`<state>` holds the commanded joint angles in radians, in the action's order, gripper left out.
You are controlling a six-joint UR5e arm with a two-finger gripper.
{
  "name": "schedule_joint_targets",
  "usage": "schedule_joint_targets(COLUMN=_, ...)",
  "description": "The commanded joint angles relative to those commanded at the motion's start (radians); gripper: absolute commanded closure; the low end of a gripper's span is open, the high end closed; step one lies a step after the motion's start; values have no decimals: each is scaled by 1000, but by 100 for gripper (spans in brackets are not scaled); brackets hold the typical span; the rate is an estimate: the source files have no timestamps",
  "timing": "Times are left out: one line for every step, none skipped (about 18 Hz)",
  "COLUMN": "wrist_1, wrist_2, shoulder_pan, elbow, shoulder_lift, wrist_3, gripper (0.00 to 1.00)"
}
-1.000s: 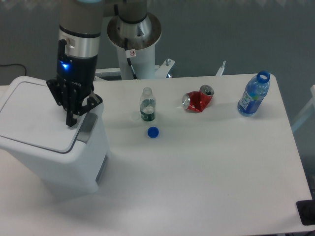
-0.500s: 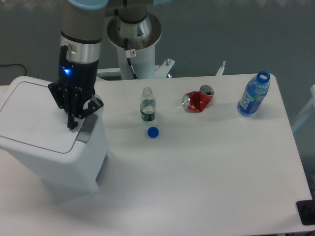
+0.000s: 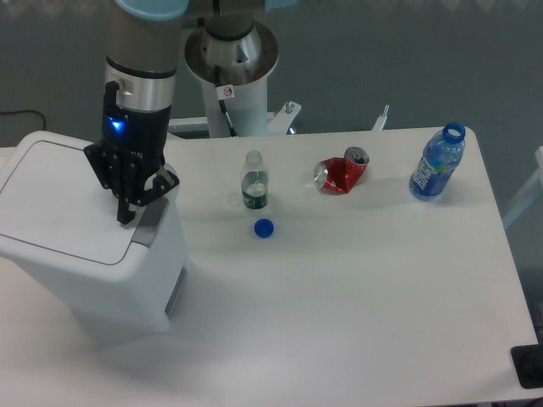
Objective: Close the trash can
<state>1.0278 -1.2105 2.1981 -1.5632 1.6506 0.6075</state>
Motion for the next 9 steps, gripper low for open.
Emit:
schedule_joint_targets(wrist_1=0, wrist_2=12, shoulder_pan=9, elbow=3, shoulder_lift=-6, wrist_3=-3, gripper=29)
schedule_joint_targets(wrist_1=2, wrist_2=14, shoulder_pan=14, elbow=5, shoulder_lift=-18, wrist_3=-6, gripper=13)
schedule_joint_targets(wrist_1=2, wrist_2=12, shoulder_pan=20, elbow=5, shoulder_lift=-29, wrist_3=-6, gripper=0)
schedule_joint_targets(wrist_1=2, wrist_2=12, shoulder_pan=40, elbow=3, shoulder_lift=-32, wrist_3=-6, gripper=0)
schedule_joint_targets(wrist_1=3, wrist_2=12, shoulder_pan=63, elbow=-3, shoulder_lift=-34, wrist_3=-3, gripper=0)
schedule_joint_targets(wrist_1=3, wrist_2=11, shoulder_pan=78, elbow=-5, shoulder_lift=-32, wrist_3=0, gripper=0)
schedule_joint_targets(wrist_1=3, wrist_2=9, shoulder_pan=101, elbow=-6, shoulder_lift=-29, wrist_3=3, gripper=0)
schedule_joint_targets(wrist_1=3, wrist_2=9, shoulder_pan=132, elbow=-6, shoulder_lift=-29, wrist_3=5, gripper=0)
schedule_joint_targets(wrist_1=2, wrist_2=9, shoulder_pan=164, elbow=-6, shoulder_lift=-23, wrist_3=6, gripper=0)
